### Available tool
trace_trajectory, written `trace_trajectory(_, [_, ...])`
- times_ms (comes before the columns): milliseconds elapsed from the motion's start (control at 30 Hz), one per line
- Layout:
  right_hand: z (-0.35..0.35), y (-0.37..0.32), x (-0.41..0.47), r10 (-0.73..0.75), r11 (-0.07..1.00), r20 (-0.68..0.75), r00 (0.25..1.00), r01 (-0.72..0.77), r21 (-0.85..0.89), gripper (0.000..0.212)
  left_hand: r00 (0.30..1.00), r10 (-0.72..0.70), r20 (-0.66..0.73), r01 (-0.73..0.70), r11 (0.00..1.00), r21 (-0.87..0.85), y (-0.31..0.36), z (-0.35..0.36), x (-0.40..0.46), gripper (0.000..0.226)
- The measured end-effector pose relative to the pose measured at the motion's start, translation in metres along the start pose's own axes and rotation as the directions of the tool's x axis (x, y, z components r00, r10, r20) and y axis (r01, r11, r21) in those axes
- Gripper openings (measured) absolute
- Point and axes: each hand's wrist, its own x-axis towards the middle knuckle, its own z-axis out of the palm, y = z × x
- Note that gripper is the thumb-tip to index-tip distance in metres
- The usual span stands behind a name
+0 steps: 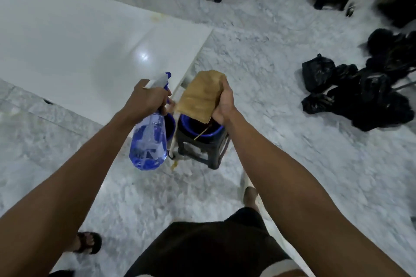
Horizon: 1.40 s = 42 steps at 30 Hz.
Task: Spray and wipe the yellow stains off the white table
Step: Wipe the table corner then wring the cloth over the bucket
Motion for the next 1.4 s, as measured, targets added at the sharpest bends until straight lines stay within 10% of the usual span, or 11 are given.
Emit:
trace_trajectory(567, [-0.064,-0.367,0.121,-0.062,0.961,0.132,0.989,0.095,-0.259,0.054,0.997,0.062,-0.047,-0.066,0.995,-0.074,0.235,0.185,0.173,0.023])
trace_trajectory(1400, [0.083,-0.530,0.560,0.225,0.845,0.238,0.945,-0.068,-0.531,0.058,0.952,-0.211,-0.220,0.151,0.954,-0.259,0.337,0.182,0.601,0.019])
